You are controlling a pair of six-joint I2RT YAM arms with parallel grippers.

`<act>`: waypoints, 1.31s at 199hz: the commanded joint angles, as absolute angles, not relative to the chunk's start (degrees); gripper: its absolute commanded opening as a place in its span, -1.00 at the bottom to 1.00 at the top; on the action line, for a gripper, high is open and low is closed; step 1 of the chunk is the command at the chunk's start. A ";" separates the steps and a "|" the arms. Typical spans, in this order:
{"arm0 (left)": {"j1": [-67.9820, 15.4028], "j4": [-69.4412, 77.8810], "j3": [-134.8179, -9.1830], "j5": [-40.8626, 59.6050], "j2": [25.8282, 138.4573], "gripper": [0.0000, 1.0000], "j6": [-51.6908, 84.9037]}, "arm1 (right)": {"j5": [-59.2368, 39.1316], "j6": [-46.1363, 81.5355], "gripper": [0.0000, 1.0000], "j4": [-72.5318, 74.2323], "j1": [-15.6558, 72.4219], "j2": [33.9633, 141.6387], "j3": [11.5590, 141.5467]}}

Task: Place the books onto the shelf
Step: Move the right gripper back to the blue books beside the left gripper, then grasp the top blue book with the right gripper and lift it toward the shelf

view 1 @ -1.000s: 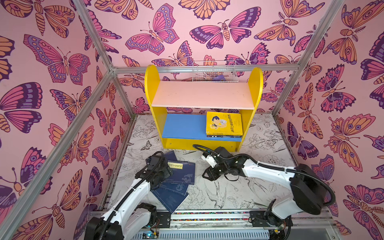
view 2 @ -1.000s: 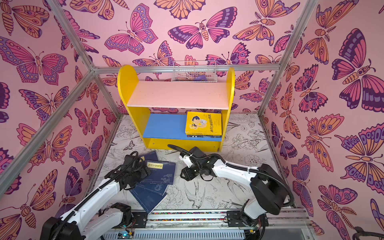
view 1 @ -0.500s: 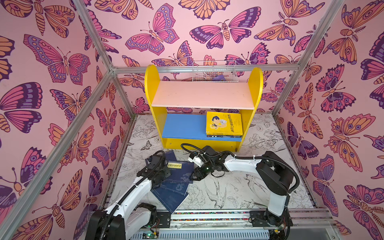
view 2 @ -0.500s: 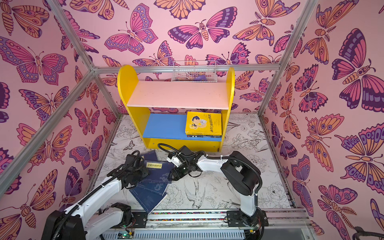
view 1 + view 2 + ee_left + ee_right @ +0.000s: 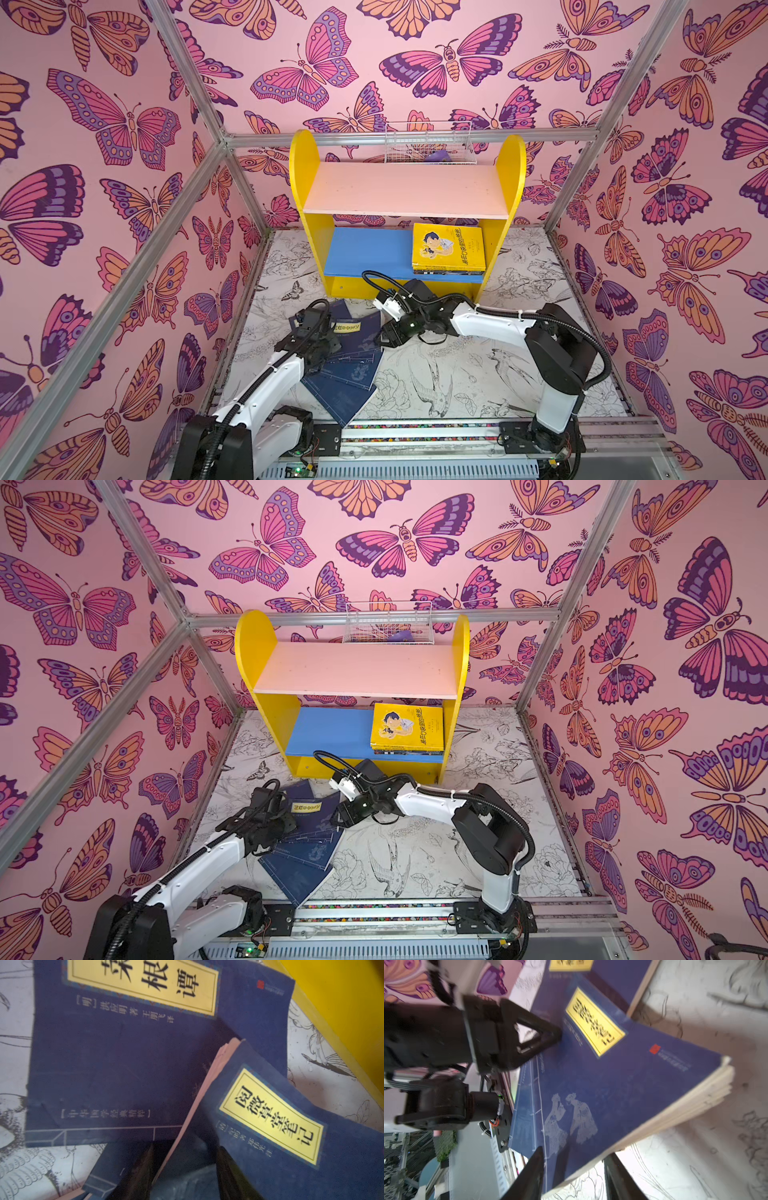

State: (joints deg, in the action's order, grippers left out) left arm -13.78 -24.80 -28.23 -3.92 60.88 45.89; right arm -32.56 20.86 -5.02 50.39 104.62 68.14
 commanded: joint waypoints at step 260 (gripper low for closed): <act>-13.93 -47.23 -34.39 -16.43 35.50 0.22 53.53 | -11.74 30.98 -1.00 9.79 45.16 87.74 68.75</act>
